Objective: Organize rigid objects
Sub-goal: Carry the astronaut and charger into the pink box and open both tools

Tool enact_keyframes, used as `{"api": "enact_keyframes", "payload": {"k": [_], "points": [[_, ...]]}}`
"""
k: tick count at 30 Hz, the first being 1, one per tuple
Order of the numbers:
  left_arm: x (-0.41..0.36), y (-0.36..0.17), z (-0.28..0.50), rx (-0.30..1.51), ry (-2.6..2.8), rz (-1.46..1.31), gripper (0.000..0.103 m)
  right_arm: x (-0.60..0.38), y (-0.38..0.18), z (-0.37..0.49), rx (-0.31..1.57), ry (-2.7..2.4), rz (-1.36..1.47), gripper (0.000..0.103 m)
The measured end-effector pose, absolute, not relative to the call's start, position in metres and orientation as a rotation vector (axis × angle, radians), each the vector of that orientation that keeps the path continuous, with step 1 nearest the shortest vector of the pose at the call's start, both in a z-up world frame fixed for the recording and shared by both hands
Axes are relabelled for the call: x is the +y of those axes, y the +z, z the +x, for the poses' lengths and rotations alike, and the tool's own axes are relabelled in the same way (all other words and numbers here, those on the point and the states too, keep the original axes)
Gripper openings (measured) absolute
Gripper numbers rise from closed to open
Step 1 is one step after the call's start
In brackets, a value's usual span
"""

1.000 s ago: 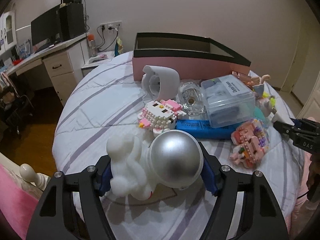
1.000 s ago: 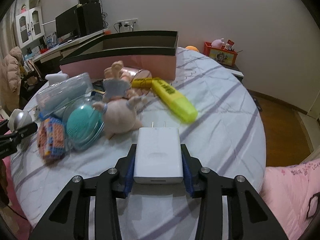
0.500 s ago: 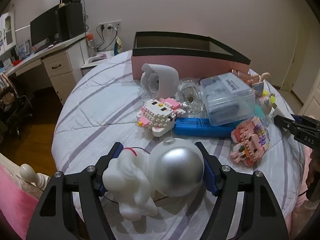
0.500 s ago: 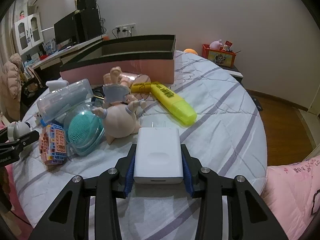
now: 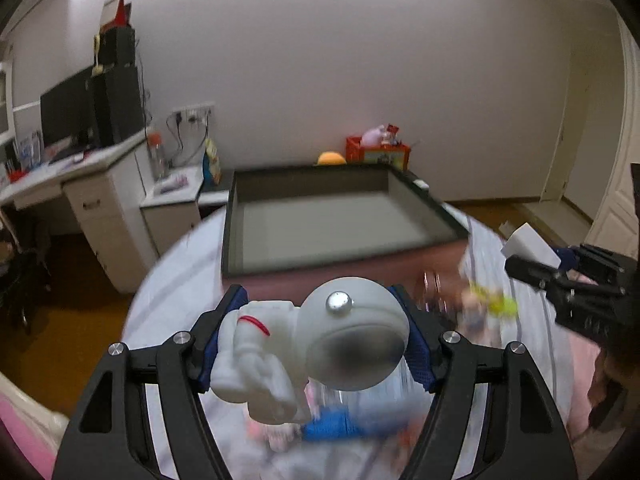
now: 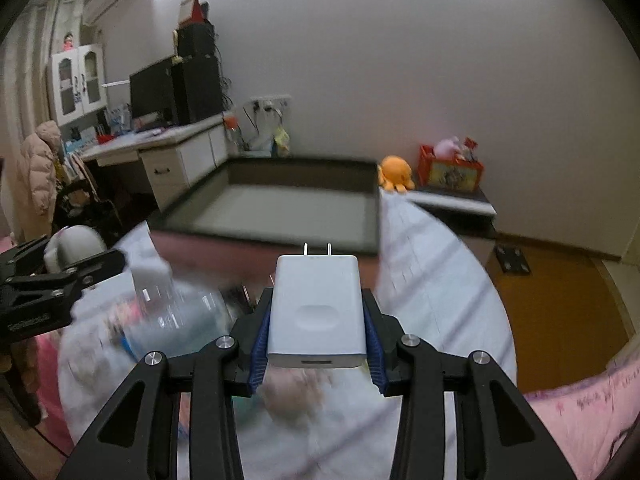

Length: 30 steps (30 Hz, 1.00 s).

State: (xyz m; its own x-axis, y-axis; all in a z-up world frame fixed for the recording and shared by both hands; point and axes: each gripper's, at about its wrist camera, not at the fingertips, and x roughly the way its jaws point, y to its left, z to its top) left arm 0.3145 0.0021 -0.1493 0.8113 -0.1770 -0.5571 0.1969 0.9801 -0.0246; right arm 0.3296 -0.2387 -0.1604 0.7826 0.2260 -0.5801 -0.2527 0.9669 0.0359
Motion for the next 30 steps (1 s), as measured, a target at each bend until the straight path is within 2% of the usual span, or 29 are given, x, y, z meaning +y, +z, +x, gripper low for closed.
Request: {"api": "enact_keyframes", "payload": {"k": [7,13,22,30], "points": [[-0.002,-0.126,0.406,0.613,-0.190,0.020,0.073,-0.207,-0.127,0.407,0.585,0.296,-0.018,0.041],[-0.007,-0.115,0.474,0.646,-0.172,0.039,0.073,-0.191,-0.127,0.467,0.638,0.287,-0.001,0.041],[-0.016,-0.181,0.575,0.925,-0.091,0.094,0.073,-0.178,-0.179,0.563,0.895,0.271,0.027,0.041],[-0.022,-0.215,0.601,1.072,-0.037,0.156,0.072,-0.167,-0.218,0.595,1.074,0.231,-0.029,0.041]]}}
